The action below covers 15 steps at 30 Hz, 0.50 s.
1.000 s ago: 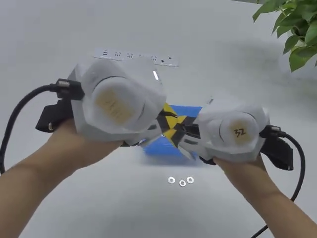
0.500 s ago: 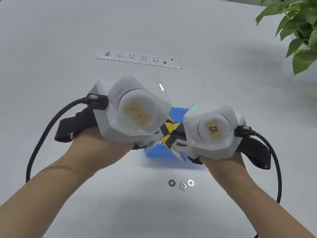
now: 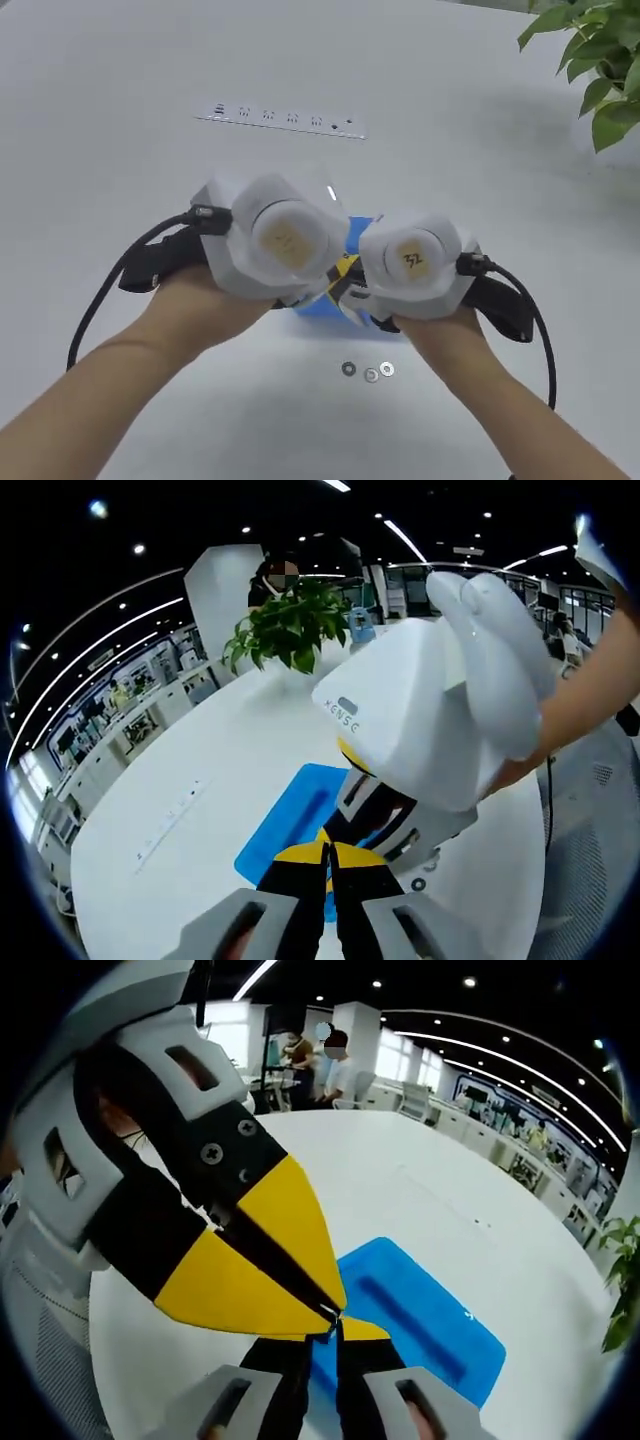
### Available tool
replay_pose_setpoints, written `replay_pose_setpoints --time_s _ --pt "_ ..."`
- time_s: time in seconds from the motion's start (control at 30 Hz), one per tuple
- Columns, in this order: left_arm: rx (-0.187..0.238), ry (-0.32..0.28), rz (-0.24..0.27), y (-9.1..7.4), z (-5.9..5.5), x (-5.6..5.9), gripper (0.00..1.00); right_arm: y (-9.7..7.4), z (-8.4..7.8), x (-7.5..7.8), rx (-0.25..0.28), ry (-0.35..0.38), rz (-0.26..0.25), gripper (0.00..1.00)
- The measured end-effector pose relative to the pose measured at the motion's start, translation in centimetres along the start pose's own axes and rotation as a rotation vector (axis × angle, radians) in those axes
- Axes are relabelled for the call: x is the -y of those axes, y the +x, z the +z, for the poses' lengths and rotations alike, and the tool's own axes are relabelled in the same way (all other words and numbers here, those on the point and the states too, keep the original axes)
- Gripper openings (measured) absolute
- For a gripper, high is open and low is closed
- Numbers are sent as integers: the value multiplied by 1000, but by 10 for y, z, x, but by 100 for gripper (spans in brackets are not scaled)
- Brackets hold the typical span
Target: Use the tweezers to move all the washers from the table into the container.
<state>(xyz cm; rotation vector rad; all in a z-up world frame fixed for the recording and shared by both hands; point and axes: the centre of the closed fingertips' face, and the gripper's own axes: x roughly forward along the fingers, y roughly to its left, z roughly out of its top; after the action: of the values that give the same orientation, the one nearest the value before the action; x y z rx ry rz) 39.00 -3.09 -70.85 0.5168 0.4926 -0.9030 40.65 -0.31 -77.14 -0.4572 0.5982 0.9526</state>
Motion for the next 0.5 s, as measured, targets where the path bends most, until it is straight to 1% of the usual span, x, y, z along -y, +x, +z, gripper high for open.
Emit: replay_pose_setpoints --time_s 0.1,0.13,0.17,0.3,0.4,0.5 --pt "25 14 13 -9 8 2 0 -9 7 -1 41 38 -5 5" --pt "42 26 15 -12 11 4 0 -12 8 -1 50 49 -11 6" --pt "49 26 16 -15 14 6 0 -18 10 -2 63 55 -17 6" --pt "90 22 18 -26 26 14 0 -36 14 -6 94 53 -41 6" --pt "125 23 22 -36 35 22 0 -53 17 -6 123 49 -91 7" --pt "148 21 21 -44 43 30 0 -66 18 -8 140 56 -117 8"
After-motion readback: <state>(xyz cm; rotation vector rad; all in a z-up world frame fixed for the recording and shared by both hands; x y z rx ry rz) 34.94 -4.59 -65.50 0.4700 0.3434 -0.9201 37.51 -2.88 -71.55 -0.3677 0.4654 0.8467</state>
